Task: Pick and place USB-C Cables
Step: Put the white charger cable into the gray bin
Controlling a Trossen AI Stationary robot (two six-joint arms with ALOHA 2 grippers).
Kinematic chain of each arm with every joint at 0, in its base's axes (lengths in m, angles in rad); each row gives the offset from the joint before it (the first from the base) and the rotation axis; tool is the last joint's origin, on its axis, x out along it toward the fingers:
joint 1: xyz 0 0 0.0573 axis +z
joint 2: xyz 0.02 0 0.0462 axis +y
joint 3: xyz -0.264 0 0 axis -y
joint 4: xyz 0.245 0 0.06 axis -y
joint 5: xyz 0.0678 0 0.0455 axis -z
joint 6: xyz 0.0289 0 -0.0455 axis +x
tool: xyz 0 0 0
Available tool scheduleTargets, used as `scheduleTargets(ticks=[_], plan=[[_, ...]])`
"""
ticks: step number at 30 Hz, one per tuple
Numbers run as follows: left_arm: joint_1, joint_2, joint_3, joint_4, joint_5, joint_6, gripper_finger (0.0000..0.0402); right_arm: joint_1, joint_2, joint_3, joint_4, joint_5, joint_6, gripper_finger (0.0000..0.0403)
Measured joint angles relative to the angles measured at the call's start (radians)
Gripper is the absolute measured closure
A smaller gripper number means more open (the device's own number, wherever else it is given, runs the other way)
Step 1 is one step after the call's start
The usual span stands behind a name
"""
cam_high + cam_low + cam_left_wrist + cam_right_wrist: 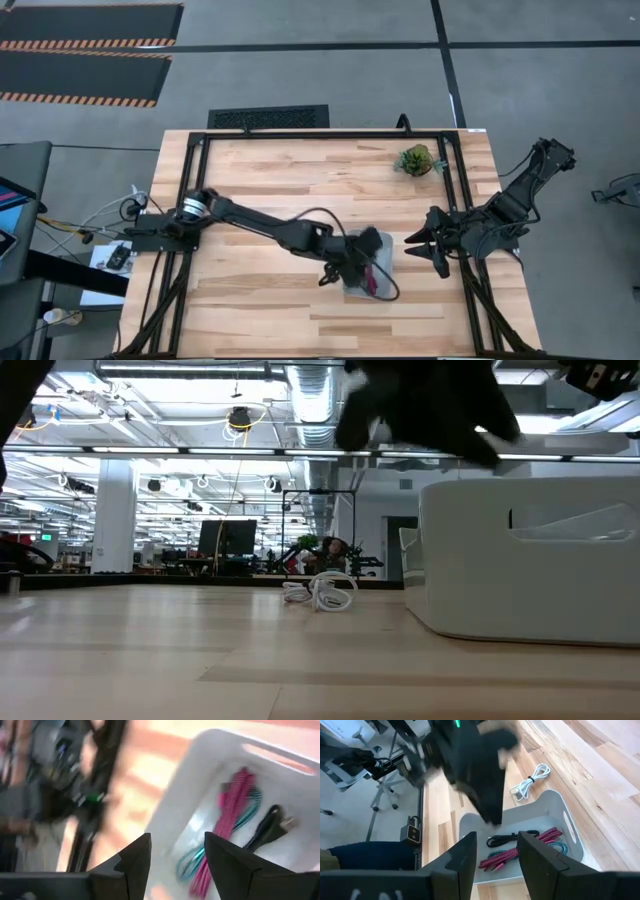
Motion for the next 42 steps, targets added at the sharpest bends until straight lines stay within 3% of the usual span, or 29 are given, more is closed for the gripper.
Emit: scheduleTargets(ticks=[4,7,12,15,17,27,30,36,42], plan=[[0.007,-0.109,0.0,-0.091,-0.126,-0.255,0.0229,0.0,0.0,0.0,-0.001,0.0,0.0,0.0239],[0.038,-0.192,0.002,-0.248,-0.102,-0.452,0.023,0.0,0.0,0.0,-0.001,0.0,0.0,0.0237],[0.101,-0.273,-0.045,-0.528,-0.01,-0.517,0.023,0.0,0.0,0.0,0.0,0.0,-0.001,0.0235],[0.132,-0.27,-0.104,-0.592,0.035,-0.495,0.023,0.0,0.0,0.0,0.001,0.0,-0.005,0.0235],[0.147,-0.271,-0.166,-0.574,0.042,-0.463,0.023,0.0,0.0,0.0,0.001,0.0,-0.005,0.0236],[0.157,-0.269,-0.491,-0.185,0.043,-0.212,0.023,0.0,0.0,0.0,-0.001,0.0,-0.009,0.0239],[0.151,-0.269,-0.512,-0.132,0.049,-0.167,0.023,0.0,0.0,0.0,-0.001,0.0,-0.009,0.0239],[0.159,-0.269,-0.515,-0.118,0.168,-0.15,0.023,0.0,0.0,0.0,-0.001,0.0,-0.009,0.0237],[0.173,-0.254,-0.514,-0.065,0.174,-0.119,0.023,0.0,0.0,0.0,0.002,0.0,-0.001,0.0239]])
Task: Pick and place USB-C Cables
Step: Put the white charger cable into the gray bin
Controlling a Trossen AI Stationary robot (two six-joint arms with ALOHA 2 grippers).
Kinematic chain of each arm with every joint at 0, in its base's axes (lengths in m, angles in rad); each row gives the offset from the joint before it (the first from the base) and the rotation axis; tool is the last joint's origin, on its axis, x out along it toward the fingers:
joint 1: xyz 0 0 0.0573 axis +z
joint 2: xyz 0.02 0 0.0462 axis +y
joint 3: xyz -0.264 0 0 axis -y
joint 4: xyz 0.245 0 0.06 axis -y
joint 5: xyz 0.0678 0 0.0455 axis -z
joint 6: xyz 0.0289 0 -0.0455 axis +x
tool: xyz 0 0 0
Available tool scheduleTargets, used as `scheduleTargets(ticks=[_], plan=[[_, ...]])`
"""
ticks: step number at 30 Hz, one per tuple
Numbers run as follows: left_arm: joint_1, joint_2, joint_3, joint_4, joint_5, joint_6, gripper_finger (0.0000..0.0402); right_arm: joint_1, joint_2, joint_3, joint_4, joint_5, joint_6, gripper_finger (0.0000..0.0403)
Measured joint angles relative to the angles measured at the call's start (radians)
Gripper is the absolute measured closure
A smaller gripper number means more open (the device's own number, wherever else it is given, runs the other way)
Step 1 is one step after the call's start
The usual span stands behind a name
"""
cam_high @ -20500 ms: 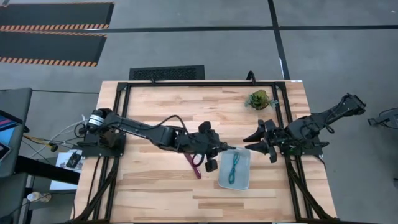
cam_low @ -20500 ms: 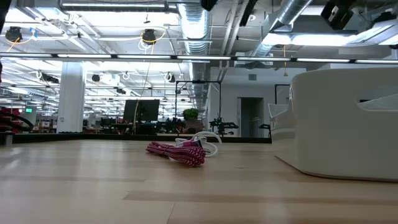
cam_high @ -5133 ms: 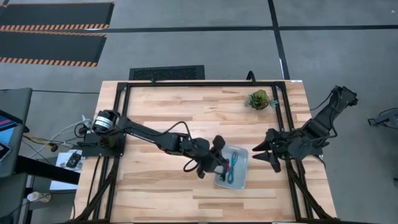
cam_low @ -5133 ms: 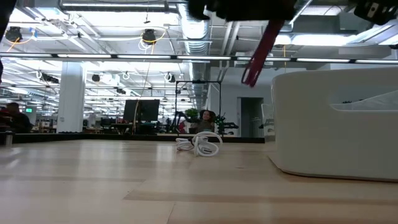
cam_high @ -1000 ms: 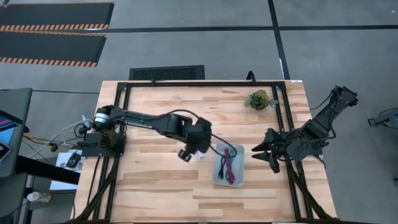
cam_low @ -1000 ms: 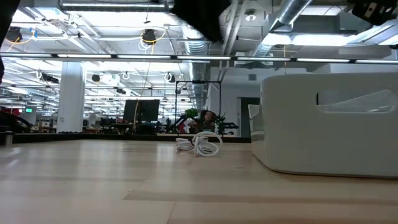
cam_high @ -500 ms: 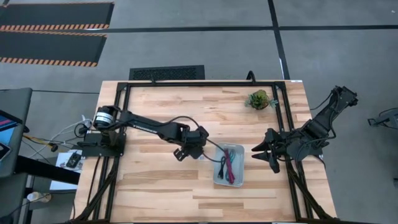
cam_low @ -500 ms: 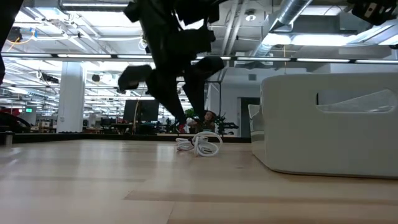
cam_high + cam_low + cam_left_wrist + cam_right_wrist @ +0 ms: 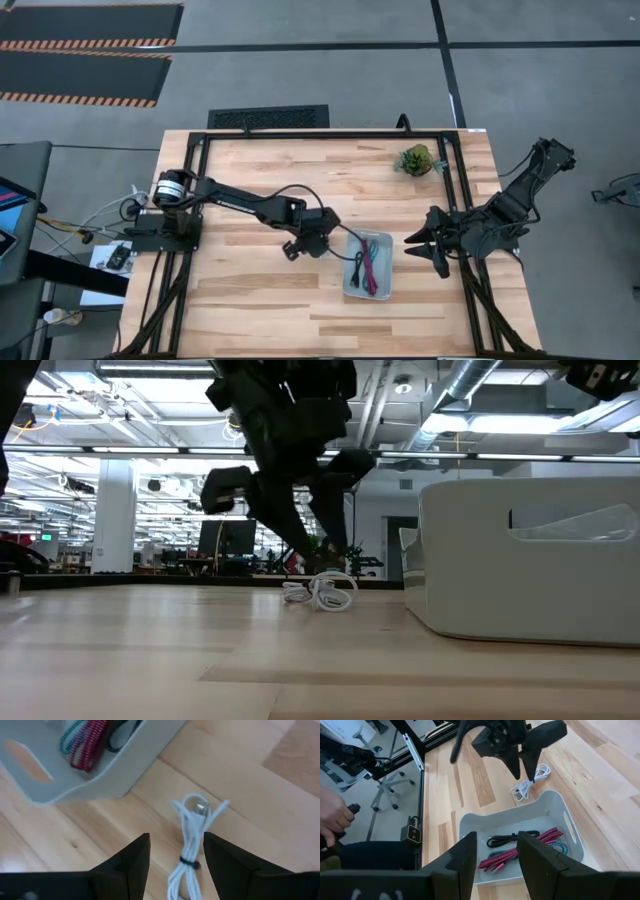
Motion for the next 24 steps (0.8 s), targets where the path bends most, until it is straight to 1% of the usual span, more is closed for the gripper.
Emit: scheduleTargets(ticks=[2,4,6,8,14,16,19,24], plan=[[0.002,0.006,-0.002,-0.006,0.014,-0.011,0.023,0.0,0.0,0.0,0.0,0.0,0.0,0.0238],[0.002,0.032,0.002,0.032,0.029,-0.012,0.023,0.0,0.0,0.0,0.0,0.0,0.0,0.0239],[0.001,0.046,-0.004,-0.007,0.012,-0.009,0.023,0.0,0.0,0.0,-0.001,0.0,0.0,0.0239],[0.001,0.067,0.0,0.038,0.004,-0.008,0.023,0.0,0.0,0.0,-0.003,0.0,0.0,0.0238],[0.011,0.112,0.001,0.022,0.002,-0.014,0.0231,0.0,0.01,0.0,-0.002,0.0,-0.003,0.0239],[0.012,0.122,0.003,0.025,0.006,-0.024,0.0238,0.0,0.014,0.0,-0.002,0.0,-0.001,0.0238],[0.012,0.124,0.005,0.014,0.007,-0.03,0.0268,0.0,0.013,0.0,-0.001,-0.002,0.0,0.0239],[0.011,0.126,0.005,-0.007,0.013,-0.058,0.0361,0.0,0.013,0.0,-0.001,-0.002,0.001,0.024]])
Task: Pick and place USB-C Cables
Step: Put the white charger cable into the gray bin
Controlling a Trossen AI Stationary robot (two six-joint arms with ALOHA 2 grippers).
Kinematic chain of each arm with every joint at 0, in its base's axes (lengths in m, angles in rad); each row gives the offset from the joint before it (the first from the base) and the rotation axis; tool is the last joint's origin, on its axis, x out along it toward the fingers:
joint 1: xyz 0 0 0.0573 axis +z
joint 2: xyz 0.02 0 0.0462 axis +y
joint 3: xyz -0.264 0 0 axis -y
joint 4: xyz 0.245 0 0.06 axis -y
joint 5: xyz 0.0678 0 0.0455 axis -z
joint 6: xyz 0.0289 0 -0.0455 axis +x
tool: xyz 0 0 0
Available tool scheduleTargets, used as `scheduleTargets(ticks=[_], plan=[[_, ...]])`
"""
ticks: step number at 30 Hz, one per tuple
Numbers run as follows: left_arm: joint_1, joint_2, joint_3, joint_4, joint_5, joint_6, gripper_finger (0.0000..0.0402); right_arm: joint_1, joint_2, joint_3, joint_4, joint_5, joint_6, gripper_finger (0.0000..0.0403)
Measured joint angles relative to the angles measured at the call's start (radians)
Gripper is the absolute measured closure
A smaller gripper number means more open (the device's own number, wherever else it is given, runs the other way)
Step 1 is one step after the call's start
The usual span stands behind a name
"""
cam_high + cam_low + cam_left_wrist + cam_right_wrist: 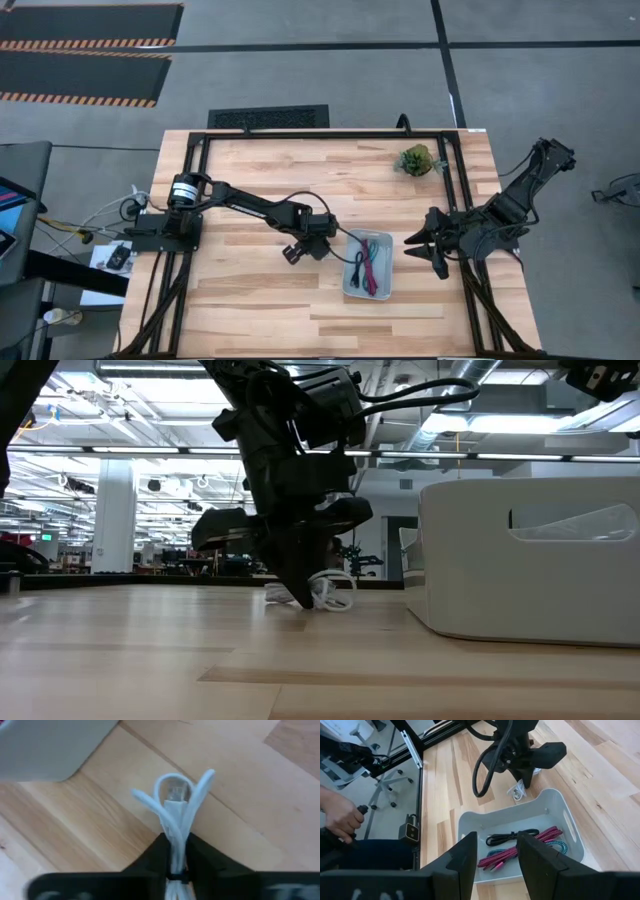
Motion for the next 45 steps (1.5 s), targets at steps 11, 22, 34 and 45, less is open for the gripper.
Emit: scheduleTargets(ticks=[11,22,34,45], plan=[[-0.025,-0.036,0.0,-0.002,-0.07,-0.2,0.0384,0.0,0.0,0.0,0.011,-0.002,0.003,0.0241],[-0.079,-0.286,-0.001,0.053,-0.135,-0.435,0.0384,0.0,0.0,0.0,-0.001,-0.024,0.037,0.0244],[-0.083,-0.313,-0.053,-0.02,-0.186,-0.476,0.0385,-0.001,0.121,0.0,0.039,0.01,-0.005,0.0235],[-0.155,-0.108,-0.054,-0.065,-0.149,-0.399,0.0358,-0.168,0.373,0.0,0.351,-0.123,-0.238,0.0226]])
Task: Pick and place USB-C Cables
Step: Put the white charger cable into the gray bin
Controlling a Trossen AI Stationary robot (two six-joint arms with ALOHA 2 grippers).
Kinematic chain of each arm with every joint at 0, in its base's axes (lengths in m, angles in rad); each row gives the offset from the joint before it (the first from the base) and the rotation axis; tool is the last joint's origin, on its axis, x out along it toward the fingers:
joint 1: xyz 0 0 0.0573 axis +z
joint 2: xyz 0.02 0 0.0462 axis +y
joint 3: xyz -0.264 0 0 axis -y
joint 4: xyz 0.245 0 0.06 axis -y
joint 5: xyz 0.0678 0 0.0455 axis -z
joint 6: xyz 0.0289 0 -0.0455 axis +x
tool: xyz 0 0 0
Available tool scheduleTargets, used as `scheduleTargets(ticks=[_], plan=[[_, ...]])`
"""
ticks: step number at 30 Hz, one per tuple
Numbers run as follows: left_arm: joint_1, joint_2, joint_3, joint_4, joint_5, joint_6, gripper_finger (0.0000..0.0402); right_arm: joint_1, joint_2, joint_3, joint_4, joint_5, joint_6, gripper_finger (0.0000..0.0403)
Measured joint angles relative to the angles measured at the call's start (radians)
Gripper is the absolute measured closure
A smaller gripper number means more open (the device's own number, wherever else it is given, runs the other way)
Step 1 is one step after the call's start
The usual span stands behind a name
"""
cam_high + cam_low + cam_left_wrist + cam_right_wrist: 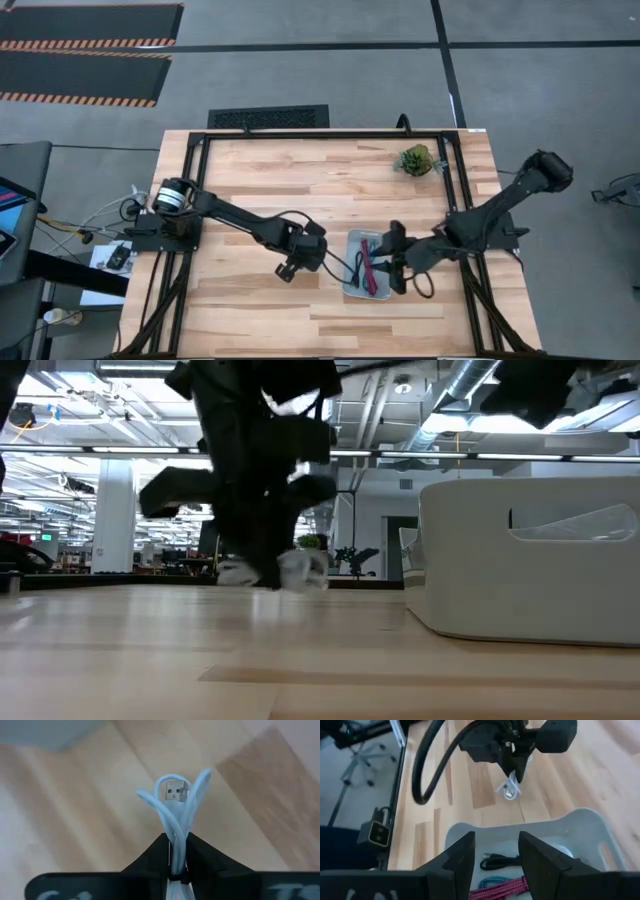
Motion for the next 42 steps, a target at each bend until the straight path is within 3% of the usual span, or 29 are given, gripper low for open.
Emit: scheduleTargets(ticks=[8,16,20,23,31,42], plan=[[-0.006,0.031,0.004,0.016,0.109,-0.042,0.0341,-0.092,0.119,0.0,0.113,-0.158,-0.107,0.0207],[-0.007,-0.041,0.061,-0.047,0.131,-0.166,0.024,-0.173,0.213,0.008,0.219,-0.268,-0.14,0.0129],[-0.007,-0.09,0.114,-0.185,0.121,-0.279,0.0192,-0.207,0.256,0.068,0.213,-0.269,-0.156,0.0121],[-0.012,-0.139,0.143,-0.34,0.118,-0.351,0.0179,-0.234,0.317,0.162,0.188,-0.269,-0.223,0.0121],[-0.091,-0.327,0.146,-0.538,-0.022,-0.566,0.0185,-0.298,0.589,0.481,-0.05,-0.262,-0.286,0.0121],[-0.228,-0.455,0.146,-0.557,-0.253,-0.772,0.0187,-0.313,0.916,0.72,-0.077,-0.261,-0.287,0.0121]])
